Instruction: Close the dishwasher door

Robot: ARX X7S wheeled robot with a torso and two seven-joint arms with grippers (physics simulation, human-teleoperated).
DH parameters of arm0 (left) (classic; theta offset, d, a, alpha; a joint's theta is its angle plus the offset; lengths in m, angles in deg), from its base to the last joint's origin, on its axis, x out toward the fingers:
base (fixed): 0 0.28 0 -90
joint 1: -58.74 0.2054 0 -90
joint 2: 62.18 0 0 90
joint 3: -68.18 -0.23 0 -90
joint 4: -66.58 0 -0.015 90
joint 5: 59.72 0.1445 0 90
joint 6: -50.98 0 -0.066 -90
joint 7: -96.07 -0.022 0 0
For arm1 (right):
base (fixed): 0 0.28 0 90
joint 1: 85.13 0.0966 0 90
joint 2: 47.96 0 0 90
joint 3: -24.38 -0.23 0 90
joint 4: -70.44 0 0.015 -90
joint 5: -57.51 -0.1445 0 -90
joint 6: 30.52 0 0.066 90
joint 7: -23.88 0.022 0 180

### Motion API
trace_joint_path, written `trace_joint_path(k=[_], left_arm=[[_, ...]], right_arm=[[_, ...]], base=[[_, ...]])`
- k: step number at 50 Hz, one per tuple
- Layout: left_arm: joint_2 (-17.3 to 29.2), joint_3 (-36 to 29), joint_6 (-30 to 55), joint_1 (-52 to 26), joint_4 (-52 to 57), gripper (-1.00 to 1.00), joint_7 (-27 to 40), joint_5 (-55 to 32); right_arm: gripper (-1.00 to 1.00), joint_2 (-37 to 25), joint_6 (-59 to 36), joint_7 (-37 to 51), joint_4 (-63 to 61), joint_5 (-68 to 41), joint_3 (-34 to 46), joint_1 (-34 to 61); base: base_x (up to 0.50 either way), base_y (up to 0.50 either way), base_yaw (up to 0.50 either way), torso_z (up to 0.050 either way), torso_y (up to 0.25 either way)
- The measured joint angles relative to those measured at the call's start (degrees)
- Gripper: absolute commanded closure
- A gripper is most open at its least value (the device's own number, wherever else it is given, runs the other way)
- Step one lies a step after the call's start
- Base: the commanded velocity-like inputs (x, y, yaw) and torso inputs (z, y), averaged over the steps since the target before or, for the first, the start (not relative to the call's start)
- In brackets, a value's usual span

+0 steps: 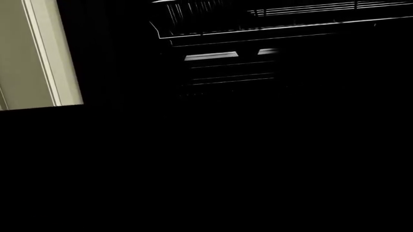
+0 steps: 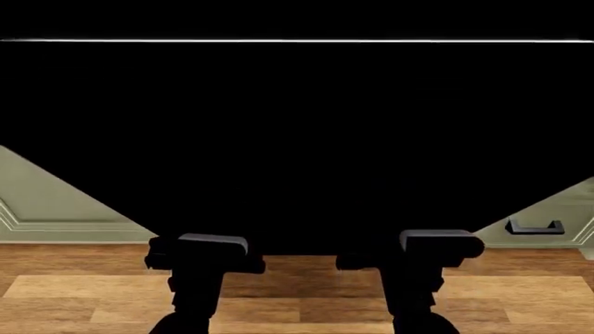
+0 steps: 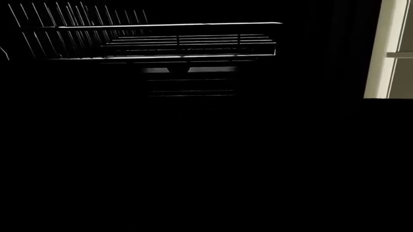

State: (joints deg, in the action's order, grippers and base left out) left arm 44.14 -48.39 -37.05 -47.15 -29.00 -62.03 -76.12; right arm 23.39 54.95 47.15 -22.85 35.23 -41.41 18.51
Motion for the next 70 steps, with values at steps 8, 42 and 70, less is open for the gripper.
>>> trace_joint_path(k=[8,42,70], left_arm=[[-0.15,-0.08,0.32,-0.82,-0.57,-1.00,-0.05,-0.13],[-0.82,-0.42,2.36,-4.23,-2.37,-1.00,0.05,-0.94],[-1.41,-0.63,5.03,-7.38,-3.72,-1.00,0.19,-1.88]], right_arm=[[-1.00,0.14,-0.43,0.01,0.47,-0.19,0.04,0.87],[-1.00,-0.11,-2.75,-0.18,1.03,-1.72,-0.09,4.13],[-1.00,-0.28,-5.03,-0.73,2.17,-3.50,-0.42,7.25]], base=[[0.00,0.00,0.00,0.000,0.002],[0.00,0.00,0.00,0.000,0.000],[0.00,0.00,0.00,0.000,0.000]])
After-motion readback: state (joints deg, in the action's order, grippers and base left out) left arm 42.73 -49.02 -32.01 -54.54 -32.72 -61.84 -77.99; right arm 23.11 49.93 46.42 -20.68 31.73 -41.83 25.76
